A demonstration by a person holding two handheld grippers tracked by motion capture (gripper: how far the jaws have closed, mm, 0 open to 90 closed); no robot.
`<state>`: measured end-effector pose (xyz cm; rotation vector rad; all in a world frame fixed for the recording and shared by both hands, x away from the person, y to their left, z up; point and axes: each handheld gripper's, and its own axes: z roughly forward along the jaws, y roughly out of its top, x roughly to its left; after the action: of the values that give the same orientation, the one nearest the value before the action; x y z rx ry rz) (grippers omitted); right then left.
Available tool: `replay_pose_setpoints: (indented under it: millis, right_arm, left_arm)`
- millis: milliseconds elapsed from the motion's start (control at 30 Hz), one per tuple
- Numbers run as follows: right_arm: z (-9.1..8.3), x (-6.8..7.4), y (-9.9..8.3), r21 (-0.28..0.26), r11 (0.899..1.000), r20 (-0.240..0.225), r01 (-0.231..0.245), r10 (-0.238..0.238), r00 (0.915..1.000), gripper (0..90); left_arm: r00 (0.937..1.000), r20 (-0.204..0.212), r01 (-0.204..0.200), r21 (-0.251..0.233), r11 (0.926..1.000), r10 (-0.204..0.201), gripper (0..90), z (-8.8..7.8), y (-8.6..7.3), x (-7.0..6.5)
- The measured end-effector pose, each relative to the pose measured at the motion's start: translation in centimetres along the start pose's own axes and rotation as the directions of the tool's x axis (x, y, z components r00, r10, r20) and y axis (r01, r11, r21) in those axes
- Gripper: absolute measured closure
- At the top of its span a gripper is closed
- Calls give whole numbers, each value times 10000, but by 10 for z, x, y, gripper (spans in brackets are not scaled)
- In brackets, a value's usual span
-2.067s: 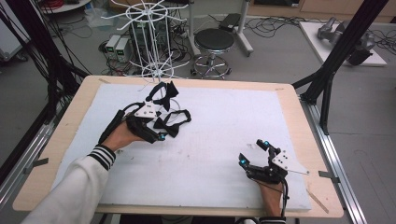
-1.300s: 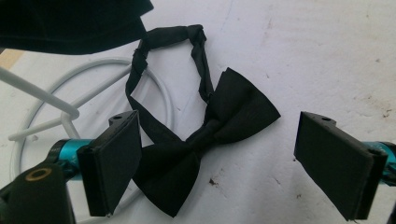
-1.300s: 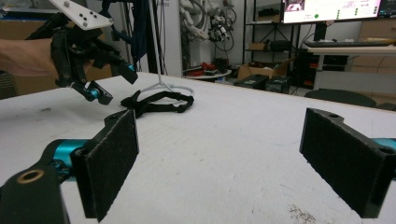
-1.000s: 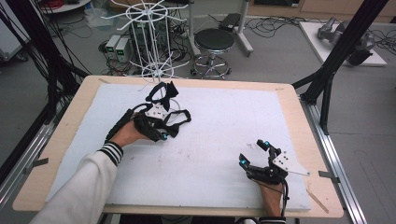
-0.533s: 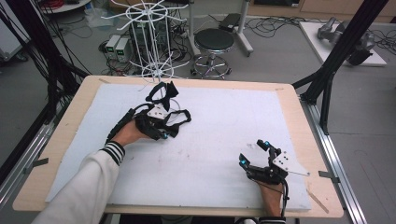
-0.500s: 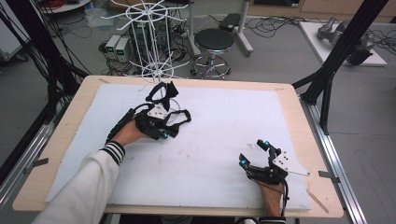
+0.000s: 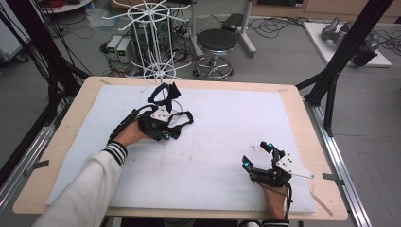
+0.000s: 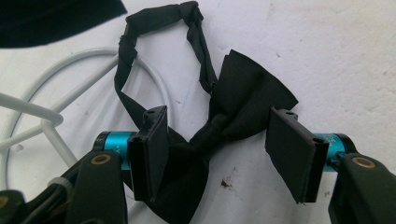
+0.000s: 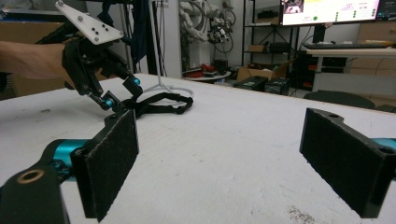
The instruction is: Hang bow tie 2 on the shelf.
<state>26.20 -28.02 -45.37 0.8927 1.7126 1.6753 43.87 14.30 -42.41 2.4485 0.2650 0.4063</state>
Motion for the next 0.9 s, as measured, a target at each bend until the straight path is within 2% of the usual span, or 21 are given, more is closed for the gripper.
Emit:
replay_pose_setpoints:
  millis: [67, 300, 467, 600, 800, 900]
  right_arm:
    - [0, 0, 0, -29, 10000, -4, 56, -56, 10000, 111]
    - [0, 0, 0, -30, 10000, 3, 14, -14, 10000, 111]
    - [0, 0, 0, -32, 10000, 16, -28, 28, 10000, 111]
    - [0, 0, 0, -26, 10000, 19, -49, 49, 10000, 111]
    - [0, 0, 0, -35, 10000, 25, -22, 22, 10000, 111]
    - [0, 0, 0, -38, 10000, 13, -7, 7, 10000, 111]
  left_arm:
    - [10000, 19, 30, 174, 9998, -30, 418, 0, 0, 1]
    - [10000, -56, 82, 303, 9995, -81, 470, 2, -1, 0]
    - [9998, -202, 53, 557, 9984, -41, 572, 1, -2, 1]
    - [9995, -273, 170, 628, 9979, -153, 633, 2, -1, 0]
    - [9985, -103, 536, 745, 9958, -529, 722, 2, 0, -2]
    - [9984, -134, 566, 807, 9951, -557, 744, 2, 1, -2]
